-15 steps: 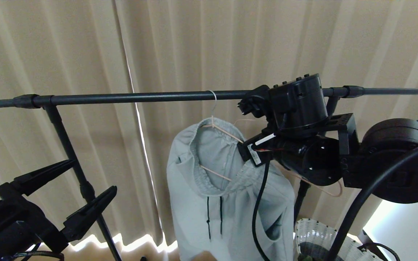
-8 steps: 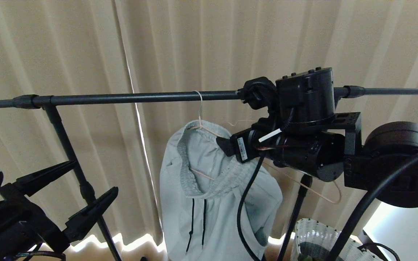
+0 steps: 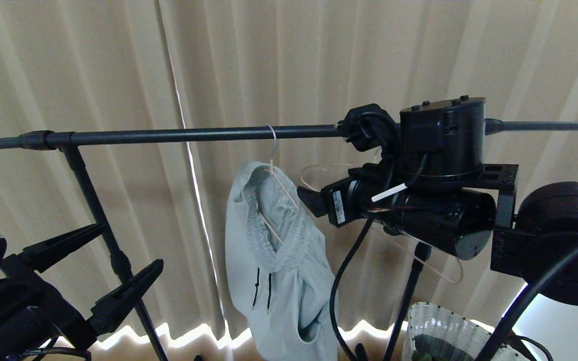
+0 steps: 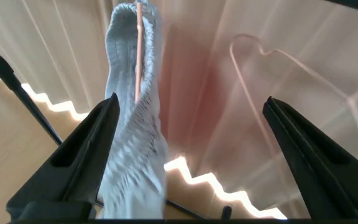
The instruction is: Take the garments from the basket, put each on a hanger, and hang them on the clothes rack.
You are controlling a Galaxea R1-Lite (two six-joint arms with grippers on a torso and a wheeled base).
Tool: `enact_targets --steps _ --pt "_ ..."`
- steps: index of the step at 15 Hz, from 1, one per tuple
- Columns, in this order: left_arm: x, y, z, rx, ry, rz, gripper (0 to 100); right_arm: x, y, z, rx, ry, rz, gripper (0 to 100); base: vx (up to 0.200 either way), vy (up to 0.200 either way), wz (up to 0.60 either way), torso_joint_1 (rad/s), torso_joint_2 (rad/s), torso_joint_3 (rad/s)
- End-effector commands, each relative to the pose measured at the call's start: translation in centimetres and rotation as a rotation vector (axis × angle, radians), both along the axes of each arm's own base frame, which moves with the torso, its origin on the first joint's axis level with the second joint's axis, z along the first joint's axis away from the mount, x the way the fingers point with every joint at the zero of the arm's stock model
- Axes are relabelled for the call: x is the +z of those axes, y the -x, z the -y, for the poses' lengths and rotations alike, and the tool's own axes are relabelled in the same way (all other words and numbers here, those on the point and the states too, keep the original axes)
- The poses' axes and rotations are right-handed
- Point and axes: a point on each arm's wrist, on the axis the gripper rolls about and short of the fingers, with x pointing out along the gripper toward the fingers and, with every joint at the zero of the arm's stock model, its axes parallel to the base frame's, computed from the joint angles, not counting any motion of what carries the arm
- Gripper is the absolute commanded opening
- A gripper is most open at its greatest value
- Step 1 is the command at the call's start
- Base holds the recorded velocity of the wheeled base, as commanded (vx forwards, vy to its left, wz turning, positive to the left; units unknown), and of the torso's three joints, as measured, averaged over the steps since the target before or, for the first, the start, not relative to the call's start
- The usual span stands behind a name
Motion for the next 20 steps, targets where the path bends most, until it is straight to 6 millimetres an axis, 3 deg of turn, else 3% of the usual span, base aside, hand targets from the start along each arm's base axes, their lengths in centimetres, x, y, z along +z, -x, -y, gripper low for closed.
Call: enact_targets --steps 1,2,3,4,6,9,14,18,20 --pt "-0.1 -0.3 -0.8 0.067 -0.004 -0.013 100 2.6 3.0 3.9 -0.03 -0.041 0.05 100 0.0 0.0 0.0 0.0 0.0 0.0" --pt "-0.2 -0.4 -1.0 0.081 -0.009 -0.024 100 2.9 3.6 5.6 -0.06 -0.04 0.057 100 0.0 0.0 0.0 0.0 0.0 0.0" --pt "-0.2 -0.4 -1.0 0.081 -0.009 -0.024 100 2.9 3.6 5.6 -0.06 -0.04 0.057 100 0.0 0.0 0.0 0.0 0.0 0.0" --pt "-0.4 -0.5 -1.2 0.096 -0.018 -0.054 100 2.9 4.6 9.0 -0.128 -0.022 0.071 100 0.0 0.0 0.0 0.0 0.0 0.0" --pt "-0.7 -0.7 -1.2 0.104 -0.023 -0.07 100 2.0 6.1 13.3 -0.228 0.059 0.068 100 0.0 0.0 0.0 0.0 0.0 0.0" --pt "-1.0 -0.5 -1.5 0.118 -0.024 -0.081 100 0.2 8.5 17.4 -0.337 0.149 0.016 100 0.0 0.0 0.0 0.0 0.0 0.0" --pt "-1.7 -0.1 -1.7 0.13 -0.03 -0.102 100 -3.4 12.0 19.4 -0.359 0.197 -0.045 100 0.0 0.0 0.0 0.0 0.0 0.0" --pt "-1.7 0.1 -1.7 0.13 -0.027 -0.1 100 -4.9 12.4 19.5 -0.344 0.154 -0.004 100 0.0 0.0 0.0 0.0 0.0 0.0" --pt "-1.9 0.3 -1.8 0.132 -0.027 -0.106 100 -6.4 12.7 19.6 -0.334 0.155 0.008 100 -0.2 0.0 0.0 0.005 0.0 0.002"
